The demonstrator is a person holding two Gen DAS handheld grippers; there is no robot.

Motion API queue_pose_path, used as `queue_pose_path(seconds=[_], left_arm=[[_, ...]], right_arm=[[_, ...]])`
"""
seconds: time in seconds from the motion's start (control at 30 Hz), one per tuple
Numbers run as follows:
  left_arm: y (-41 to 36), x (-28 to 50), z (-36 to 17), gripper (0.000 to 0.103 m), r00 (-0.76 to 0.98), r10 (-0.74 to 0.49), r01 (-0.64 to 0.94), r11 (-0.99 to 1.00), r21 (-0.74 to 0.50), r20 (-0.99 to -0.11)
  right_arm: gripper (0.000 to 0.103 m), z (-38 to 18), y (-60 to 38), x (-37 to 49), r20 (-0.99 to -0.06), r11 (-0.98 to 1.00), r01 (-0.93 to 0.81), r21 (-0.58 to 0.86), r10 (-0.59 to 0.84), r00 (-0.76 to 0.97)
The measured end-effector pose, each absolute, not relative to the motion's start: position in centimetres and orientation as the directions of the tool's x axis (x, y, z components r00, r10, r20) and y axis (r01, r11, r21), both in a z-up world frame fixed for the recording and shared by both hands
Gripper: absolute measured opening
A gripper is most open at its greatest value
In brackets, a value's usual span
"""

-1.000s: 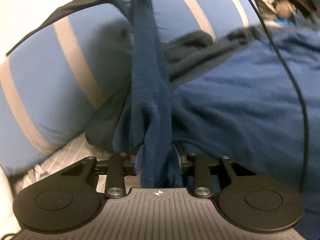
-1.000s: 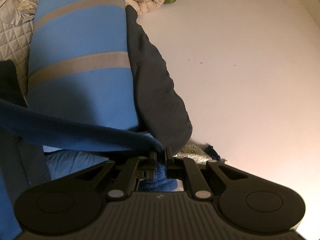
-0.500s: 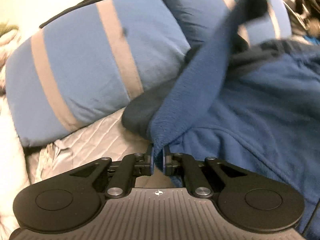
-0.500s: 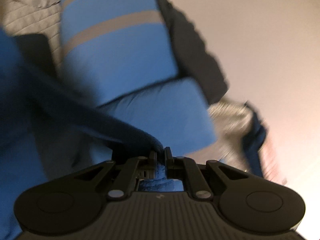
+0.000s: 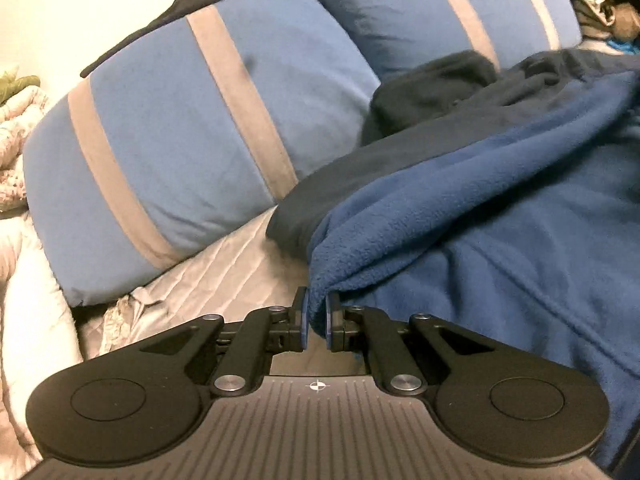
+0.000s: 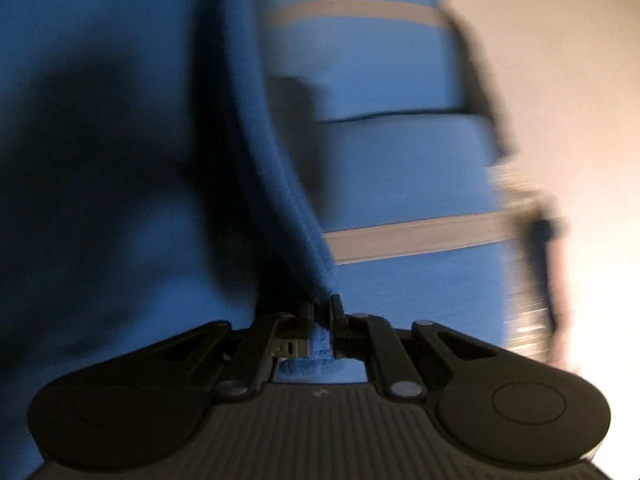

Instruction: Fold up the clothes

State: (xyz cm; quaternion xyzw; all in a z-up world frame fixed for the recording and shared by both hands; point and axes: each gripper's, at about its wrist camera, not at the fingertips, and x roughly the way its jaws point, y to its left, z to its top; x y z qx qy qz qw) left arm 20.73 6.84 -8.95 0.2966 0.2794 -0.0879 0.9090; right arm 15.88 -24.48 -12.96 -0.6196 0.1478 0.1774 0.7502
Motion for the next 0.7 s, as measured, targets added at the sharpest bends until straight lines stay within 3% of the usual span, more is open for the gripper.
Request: queue_pose_path(seconds=[0.1, 0.7], left_arm=[[6.4, 20.9, -9.4, 0.009, 0.829, 0.029, 0.323, 0.792, 0.519, -0.559], [5.3, 20.5, -9.8, 0.009, 0.836, 0.026, 0.379, 0.695, 0.611, -0.549]], right_arm=[[0.005, -15.3, -24.6, 13.2, -0.569, 0.187, -0.578, -0.794, 0.105, 0.816], [0.005, -12.1, -25.3, 11.9, -0.833, 0.234, -0.816, -0.528, 0.044, 0.551]])
